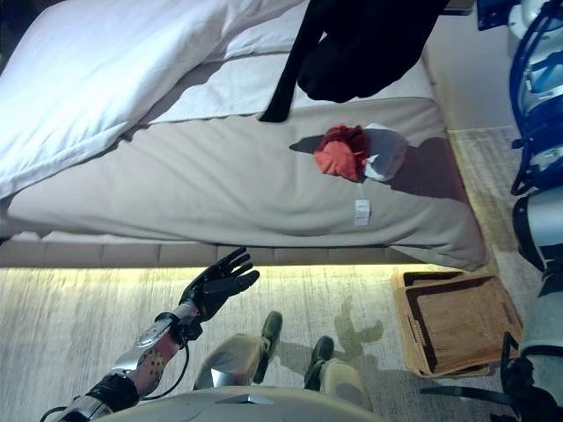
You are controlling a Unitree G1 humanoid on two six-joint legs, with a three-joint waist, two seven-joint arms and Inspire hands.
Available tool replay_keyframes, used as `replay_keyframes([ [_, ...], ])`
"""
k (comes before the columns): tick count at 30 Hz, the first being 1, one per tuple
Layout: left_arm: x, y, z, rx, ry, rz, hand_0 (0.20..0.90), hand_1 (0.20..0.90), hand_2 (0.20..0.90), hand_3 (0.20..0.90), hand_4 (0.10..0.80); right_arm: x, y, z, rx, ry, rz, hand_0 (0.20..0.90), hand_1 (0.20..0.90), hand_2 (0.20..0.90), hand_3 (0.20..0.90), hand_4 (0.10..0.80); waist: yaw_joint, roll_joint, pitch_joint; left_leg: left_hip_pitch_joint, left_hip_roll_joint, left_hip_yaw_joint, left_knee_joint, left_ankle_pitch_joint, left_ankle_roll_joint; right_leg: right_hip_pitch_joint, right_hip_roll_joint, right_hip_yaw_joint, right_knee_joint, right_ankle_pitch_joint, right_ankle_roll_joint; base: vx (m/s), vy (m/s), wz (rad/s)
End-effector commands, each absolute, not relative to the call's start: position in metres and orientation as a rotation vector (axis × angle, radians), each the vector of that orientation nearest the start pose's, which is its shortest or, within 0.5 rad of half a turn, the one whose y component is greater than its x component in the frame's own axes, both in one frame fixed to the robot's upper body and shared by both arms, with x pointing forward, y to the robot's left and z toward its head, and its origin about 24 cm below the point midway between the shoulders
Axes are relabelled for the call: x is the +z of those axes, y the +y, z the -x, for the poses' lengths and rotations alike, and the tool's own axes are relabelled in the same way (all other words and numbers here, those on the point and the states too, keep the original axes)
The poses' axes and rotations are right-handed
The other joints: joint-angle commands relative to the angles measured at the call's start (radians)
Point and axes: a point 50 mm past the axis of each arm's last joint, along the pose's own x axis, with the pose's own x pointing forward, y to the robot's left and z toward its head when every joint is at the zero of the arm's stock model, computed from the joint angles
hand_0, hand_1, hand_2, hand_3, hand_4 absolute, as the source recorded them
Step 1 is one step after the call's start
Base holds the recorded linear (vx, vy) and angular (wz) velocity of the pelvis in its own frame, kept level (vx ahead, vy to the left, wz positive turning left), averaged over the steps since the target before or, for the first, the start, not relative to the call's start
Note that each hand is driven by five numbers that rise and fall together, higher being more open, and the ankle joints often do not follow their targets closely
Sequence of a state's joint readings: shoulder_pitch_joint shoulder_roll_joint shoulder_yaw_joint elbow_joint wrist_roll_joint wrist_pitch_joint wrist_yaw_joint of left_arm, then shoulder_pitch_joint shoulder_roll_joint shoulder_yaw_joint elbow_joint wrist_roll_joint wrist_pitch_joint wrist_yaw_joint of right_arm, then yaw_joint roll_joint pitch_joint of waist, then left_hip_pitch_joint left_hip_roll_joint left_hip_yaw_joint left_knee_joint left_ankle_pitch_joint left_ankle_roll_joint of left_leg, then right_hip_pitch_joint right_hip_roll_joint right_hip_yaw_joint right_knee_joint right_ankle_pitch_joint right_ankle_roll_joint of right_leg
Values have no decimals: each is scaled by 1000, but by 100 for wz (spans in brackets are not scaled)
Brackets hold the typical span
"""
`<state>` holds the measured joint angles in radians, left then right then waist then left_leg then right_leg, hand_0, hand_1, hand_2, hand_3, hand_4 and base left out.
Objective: Pick up the clothes from the bed and place them into the basket
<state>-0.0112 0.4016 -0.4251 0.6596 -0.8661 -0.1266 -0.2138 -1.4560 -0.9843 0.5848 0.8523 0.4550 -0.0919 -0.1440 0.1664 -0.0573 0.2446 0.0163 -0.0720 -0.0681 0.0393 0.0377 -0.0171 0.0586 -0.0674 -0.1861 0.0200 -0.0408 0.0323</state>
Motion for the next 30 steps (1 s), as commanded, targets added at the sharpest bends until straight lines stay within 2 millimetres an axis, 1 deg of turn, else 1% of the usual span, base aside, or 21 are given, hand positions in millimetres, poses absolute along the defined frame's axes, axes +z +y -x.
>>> replay_keyframes([
  [1, -101, 195, -175, -110, 627, 412, 900, 900, 900, 900, 800, 448, -307, -311, -461, -835, 538, 300, 300, 300, 200, 100, -60, -18, -205, 25, 21, 30, -51, -41, 15, -23, 21, 39, 12, 57, 3, -6, -34, -44],
  [2, -101, 195, -175, -111, 632, 412, 900, 900, 900, 900, 800, 448, -309, -310, -468, -836, 529, 300, 300, 300, 200, 100, -64, -18, -207, 29, 23, 34, -56, -40, 15, -22, 22, 45, 7, 60, 4, -15, -46, -41],
  [3, -105, 196, -173, -101, 645, 417, 900, 900, 900, 900, 800, 450, -316, -305, -473, -844, 501, 300, 300, 300, 200, 100, -86, -18, -216, 39, 28, 49, -71, -40, 15, -24, 24, 62, -5, 69, 8, -22, -46, -43],
  [6, -110, 195, -173, -102, 680, 434, 900, 900, 900, 900, 800, 449, -323, -300, -486, -841, 481, 300, 300, 300, 200, 100, -117, -19, -225, 53, 38, 81, -91, -42, 14, -29, 28, 88, -21, 79, 14, -37, -50, -42],
  [8, -116, 197, -174, -73, 717, 429, 900, 900, 900, 900, 800, 443, -328, -299, -480, -821, 489, 300, 300, 300, 200, 100, -151, -19, -231, 63, 44, 105, -111, -40, 14, -30, 33, 112, -34, 87, 17, -52, -44, -37],
  [9, -117, 198, -174, -71, 723, 425, 900, 900, 900, 900, 800, 442, -329, -299, -481, -817, 490, 300, 300, 300, 200, 100, -154, -19, -232, 65, 45, 108, -114, -39, 14, -31, 35, 116, -34, 88, 17, -44, -52, -37],
  [12, -123, 208, -175, -12, 775, 415, 900, 900, 900, 900, 800, 431, -340, -295, -464, -762, 496, 300, 300, 300, 200, 100, -211, -24, -243, 72, 52, 139, -127, -45, 14, -39, 48, 164, -42, 95, 21, -33, -70, -41],
  [14, -123, 211, -175, 0, 780, 412, 900, 900, 900, 900, 800, 426, -345, -293, -457, -739, 496, 300, 300, 300, 200, 100, -226, -25, -245, 73, 54, 149, -127, -49, 14, -42, 53, 180, -42, 96, 22, -15, -52, -39],
  [15, -124, 212, -175, 7, 783, 411, 900, 900, 900, 900, 800, 415, -351, -292, -441, -708, 502, 300, 300, 300, 200, 100, -253, -20, -246, 78, 57, 168, -127, -54, 15, -45, 60, 201, -45, 99, 22, -16, -52, -41],
  [16, -124, 212, -175, 5, 786, 405, 900, 900, 900, 900, 800, 410, -354, -292, -442, -694, 504, 300, 300, 300, 200, 100, -256, -22, -246, 79, 58, 173, -127, -56, 15, -46, 61, 207, -45, 99, 22, -24, -50, -41],
  [17, -126, 210, -174, 9, 792, 404, 900, 900, 900, 900, 800, 397, -357, -294, -424, -659, 512, 300, 300, 300, 200, 100, -277, -15, -244, 82, 60, 187, -127, -58, 15, -51, 65, 223, -43, 102, 22, -23, -35, -43],
  [19, -128, 213, -171, 20, 808, 398, 900, 900, 900, 900, 800, 375, -360, -297, -399, -620, 510, 300, 300, 300, 200, 100, -297, -11, -241, 86, 63, 205, -127, -62, 18, -57, 72, 247, -40, 102, 22, -17, -38, -33],
  [20, -129, 213, -171, 20, 813, 393, 900, 900, 900, 900, 800, 371, -361, -297, -397, -610, 507, 300, 300, 300, 200, 100, -299, -12, -241, 86, 63, 208, -127, -63, 18, -58, 73, 250, -39, 102, 22, -10, -48, -21],
  [21, -130, 214, -170, 26, 822, 388, 900, 900, 900, 900, 800, 358, -361, -299, -379, -581, 504, 300, 300, 300, 200, 100, -313, -9, -237, 87, 64, 216, -127, -65, 20, -62, 77, 263, -38, 103, 22, -8, -46, -25],
  [22, -130, 215, -169, 29, 826, 380, 900, 900, 900, 900, 800, 350, -363, -299, -374, -562, 499, 300, 300, 300, 200, 100, -316, -11, -236, 88, 65, 220, -127, -66, 20, -63, 78, 269, -38, 103, 22, -8, -65, -30],
  [23, -131, 215, -168, 30, 835, 374, 900, 900, 900, 900, 800, 337, -363, -301, -353, -532, 486, 300, 300, 300, 200, 100, -324, -10, -232, 88, 66, 227, -127, -66, 21, -67, 81, 278, -38, 105, 23, -5, -55, -35],
  [24, -132, 215, -167, 29, 838, 368, 900, 900, 900, 900, 800, 331, -364, -301, -346, -517, 481, 300, 300, 300, 200, 100, -325, -12, -230, 88, 67, 229, -127, -66, 21, -69, 82, 282, -38, 106, 23, -3, -70, -31],
  [26, -133, 213, -166, 12, 848, 346, 900, 900, 900, 900, 800, 308, -362, -305, -309, -456, 474, 300, 300, 300, 200, 100, -339, -7, -219, 89, 71, 241, -127, -67, 22, -78, 86, 298, -38, 111, 24, -3, -62, -19],
  [27, -133, 212, -166, 10, 849, 344, 900, 900, 900, 900, 800, 306, -362, -305, -307, -452, 473, 300, 300, 300, 200, 100, -339, -7, -219, 89, 71, 242, -127, -67, 22, -78, 86, 299, -38, 111, 24, 1, -70, -12],
  [28, -133, 209, -167, -6, 848, 335, 900, 900, 900, 900, 800, 295, -362, -308, -288, -415, 465, 300, 300, 300, 200, 100, -343, -4, -211, 87, 73, 245, -127, -67, 22, -81, 87, 305, -40, 115, 25, -1, -68, -25],
  [30, -133, 206, -168, -22, 840, 333, 900, 900, 900, 900, 800, 280, -361, -311, -263, -372, 460, 300, 300, 300, 200, 100, -345, 1, -202, 85, 74, 248, -127, -67, 21, -85, 87, 309, -43, 118, 27, -10, -83, -33],
])
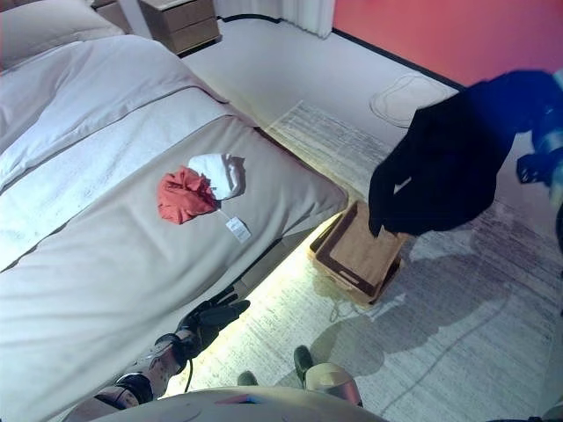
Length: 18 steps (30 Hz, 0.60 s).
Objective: Pick up the clothes from the bed and place them into the basket
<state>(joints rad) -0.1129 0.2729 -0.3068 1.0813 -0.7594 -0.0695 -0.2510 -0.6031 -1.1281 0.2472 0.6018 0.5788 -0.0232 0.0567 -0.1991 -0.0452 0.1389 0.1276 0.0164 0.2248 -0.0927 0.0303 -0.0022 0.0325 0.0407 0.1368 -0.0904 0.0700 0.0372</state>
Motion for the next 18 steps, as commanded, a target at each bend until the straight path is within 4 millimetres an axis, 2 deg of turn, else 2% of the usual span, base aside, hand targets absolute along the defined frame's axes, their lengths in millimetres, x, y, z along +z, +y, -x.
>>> replay_keyframes([
  [1, -132, 204, -169, -32, 836, 330, 900, 900, 900, 900, 800, 271, -360, -313, -246, -341, 452, 300, 300, 300, 200, 100, 21, -8, -91, -28, -14, -42, 5, -58, 5, -63, -22, -14, 69, 8, 22, -17, -79, -25],
  [3, -131, 201, -172, -48, 829, 330, 900, 900, 900, 900, 800, 253, -356, -319, -214, -281, 439, 300, 300, 300, 200, 100, 22, -1, -78, -33, -12, -37, 7, -54, 2, -72, -24, -19, 73, 9, 22, -19, -70, -17],
  [5, -130, 199, -173, -55, 826, 328, 900, 900, 900, 900, 800, 244, -354, -322, -200, -245, 436, 300, 300, 300, 200, 100, 24, 4, -71, -37, -13, -36, 8, -53, 1, -75, -26, -24, 74, 9, 22, -29, -52, -3],
  [7, -129, 197, -176, -67, 817, 327, 900, 900, 900, 900, 800, 223, -350, -327, -186, -172, 433, 300, 300, 300, 200, 100, 29, 13, -54, -45, -14, -38, 10, -51, -3, -80, -29, -32, 70, 11, 22, -61, -65, -1],
  [8, -127, 195, -179, -76, 810, 325, 900, 900, 900, 900, 800, 206, -346, -331, -181, -120, 425, 300, 300, 300, 200, 100, 34, 21, -39, -51, -15, -41, 10, -48, -4, -84, -32, -39, 68, 13, 21, -66, -55, 2],
  [10, -126, 194, -181, -81, 805, 323, 900, 900, 900, 900, 800, 196, -344, -334, -182, -81, 415, 300, 300, 300, 200, 100, 36, 27, -29, -55, -16, -42, 11, -47, -5, -86, -34, -43, 68, 13, 20, -54, -45, 3],
  [14, -124, 193, -186, -90, 793, 312, 900, 900, 900, 900, 800, 160, -340, -341, -185, 24, 402, 300, 300, 300, 200, 100, 50, 53, 1, -64, -20, -58, 10, -41, -8, -92, -39, -67, 73, 9, 17, -32, -55, 12],
  [18, -122, 193, -188, -108, 771, 324, 900, 900, 900, 900, 800, 143, -338, -342, -186, 81, 459, 300, 300, 300, 200, 100, 62, 82, 21, -72, -28, -70, 10, -35, -11, -95, -44, -84, 78, 4, 14, -9, -13, 14],
])
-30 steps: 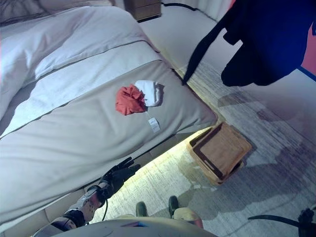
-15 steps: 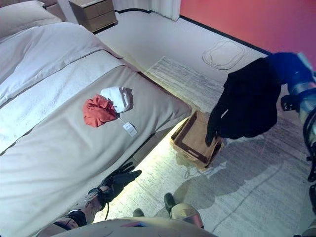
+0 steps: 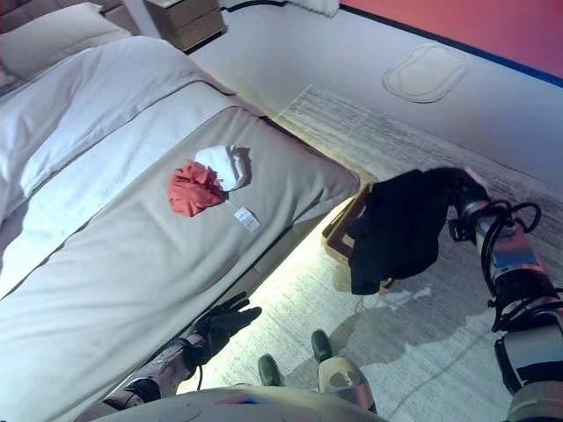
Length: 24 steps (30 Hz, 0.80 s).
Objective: Pick up the clothes from the bed and place them into the basket
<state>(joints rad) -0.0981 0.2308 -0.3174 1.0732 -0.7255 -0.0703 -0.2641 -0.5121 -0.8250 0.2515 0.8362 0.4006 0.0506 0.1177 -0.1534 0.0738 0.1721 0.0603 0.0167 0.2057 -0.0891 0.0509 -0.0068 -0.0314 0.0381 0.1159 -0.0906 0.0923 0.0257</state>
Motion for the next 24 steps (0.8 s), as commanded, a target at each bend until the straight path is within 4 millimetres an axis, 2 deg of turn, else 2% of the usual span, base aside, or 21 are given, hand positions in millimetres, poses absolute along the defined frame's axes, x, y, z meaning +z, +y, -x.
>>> replay_keyframes([
  [1, -121, 193, -189, -115, 763, 328, 900, 900, 900, 900, 800, 140, -339, -342, -198, 97, 475, 300, 300, 300, 200, 100, 19, -27, -5, -9, -31, -55, 8, -54, -8, -36, -43, -66, 83, -21, 25, -16, 3, 9],
  [7, -117, 191, -194, -141, 730, 337, 900, 900, 900, 900, 800, 126, -354, -337, -297, 192, 523, 300, 300, 300, 200, 100, 38, 12, 31, -31, -46, -72, 20, -49, -10, -51, -56, -87, 102, -32, 22, -23, -8, 10],
  [11, -115, 189, -196, -153, 715, 343, 900, 900, 900, 900, 800, 125, -364, -333, -359, 212, 535, 300, 300, 300, 200, 100, 44, 34, 51, -45, -53, -81, 34, -49, -9, -62, -62, -98, 120, -40, 18, -32, 6, 16],
  [14, -113, 188, -199, -161, 697, 350, 900, 900, 900, 900, 800, 129, -376, -328, -433, 215, 526, 300, 300, 300, 200, 100, 50, 66, 78, -61, -65, -96, 46, -47, -9, -74, -70, -109, 138, -48, 15, -34, 17, 10],
  [15, -112, 188, -200, -163, 690, 354, 900, 900, 900, 900, 800, 134, -379, -328, -437, 200, 519, 716, 716, 716, 686, 586, 51, 80, 88, -68, -70, -102, 47, -45, -9, -79, -73, -113, 142, -50, 13, -34, 28, 3],
  [16, -112, 188, -200, -164, 688, 356, 900, 900, 900, 900, 800, 136, -379, -328, -432, 196, 517, 900, 900, 900, 900, 800, 51, 84, 91, -69, -71, -104, 48, -44, -10, -81, -74, -114, 143, -51, 13, -23, 31, 2],
  [20, -111, 189, -199, -165, 677, 370, 900, 900, 900, 900, 800, 144, -385, -326, -454, 188, 538, 900, 900, 900, 900, 800, 50, 105, 103, -72, -77, -108, 46, -38, -14, -83, -79, -122, 145, -54, 12, 0, 0, 0],
  [24, -112, 190, -197, -171, 677, 375, 900, 900, 900, 900, 800, 149, -390, -323, -464, 173, 549, 900, 900, 900, 900, 800, 52, 109, 103, -71, -80, -111, 45, -37, -15, -80, -82, -130, 144, -57, 11, 27, -2, 4],
])
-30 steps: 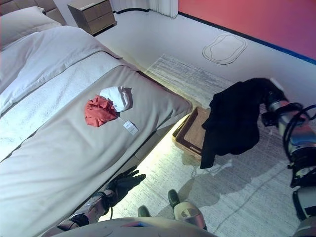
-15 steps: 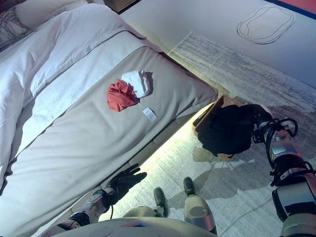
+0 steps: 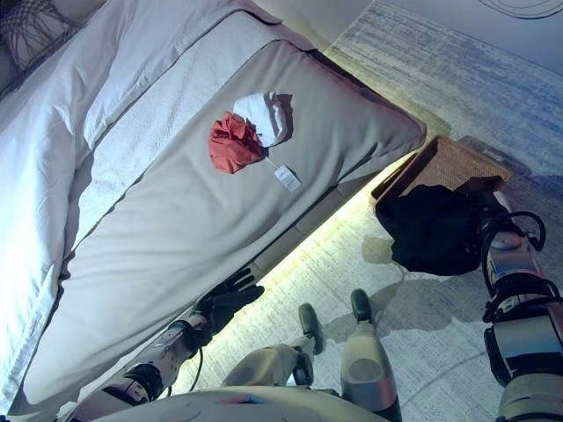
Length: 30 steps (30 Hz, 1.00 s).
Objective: Pick up the clothes from the bed and place them into the basket
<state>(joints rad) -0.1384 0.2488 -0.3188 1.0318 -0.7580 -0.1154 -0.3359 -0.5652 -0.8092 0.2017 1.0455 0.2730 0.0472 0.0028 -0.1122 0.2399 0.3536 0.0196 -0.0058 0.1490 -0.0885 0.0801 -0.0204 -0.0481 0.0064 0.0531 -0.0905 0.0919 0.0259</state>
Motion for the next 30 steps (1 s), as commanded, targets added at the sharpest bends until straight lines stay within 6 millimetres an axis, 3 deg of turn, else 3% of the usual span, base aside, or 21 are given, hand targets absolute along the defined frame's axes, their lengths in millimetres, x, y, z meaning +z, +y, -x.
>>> replay_keyframes([
  [1, -112, 189, -196, -174, 678, 375, 900, 900, 900, 900, 800, 150, -391, -322, -464, 169, 552, 900, 900, 900, 900, 800, 12, -57, -79, -29, -57, -55, 44, -67, -2, -62, -51, -69, 145, -58, 11, 34, -3, 7],
  [9, -114, 189, -192, -180, 686, 379, 900, 900, 900, 900, 800, 168, -384, -328, -446, 106, 566, 900, 900, 900, 900, 800, 17, -69, -82, -26, -54, -62, 48, -66, -4, -57, -50, -78, 152, -63, 7, 37, 3, 3],
  [17, -118, 193, -186, -145, 712, 373, 900, 900, 900, 900, 800, 186, -374, -335, -443, 14, 584, 900, 900, 900, 900, 800, 39, -109, -86, -23, -48, -81, 55, -68, -4, -43, -44, -94, 157, -68, -1, 52, -9, 4],
  [26, -114, 200, -191, -86, 697, 373, 900, 900, 900, 900, 800, 269, -307, -359, -428, -363, 833, 900, 900, 900, 900, 800, 100, -164, -68, -68, -58, -145, 106, -72, 1, -57, -40, -140, 198, -92, -18, 39, -26, 15],
  [28, -113, 200, -193, -80, 691, 377, 900, 900, 900, 900, 800, 277, -300, -361, -427, -392, 877, 900, 900, 900, 900, 800, 106, -168, -64, -81, -60, -151, 119, -74, 1, -63, -41, -148, 205, -96, -20, 8, -9, 18],
  [30, -108, 200, -200, -72, 660, 384, 900, 900, 900, 900, 800, 306, -275, -364, -438, -497, 1073, 900, 900, 900, 900, 800, 142, -182, -38, -133, -69, -175, 170, -77, 1, -86, -46, -181, 230, -108, -28, -3, -11, 31],
])
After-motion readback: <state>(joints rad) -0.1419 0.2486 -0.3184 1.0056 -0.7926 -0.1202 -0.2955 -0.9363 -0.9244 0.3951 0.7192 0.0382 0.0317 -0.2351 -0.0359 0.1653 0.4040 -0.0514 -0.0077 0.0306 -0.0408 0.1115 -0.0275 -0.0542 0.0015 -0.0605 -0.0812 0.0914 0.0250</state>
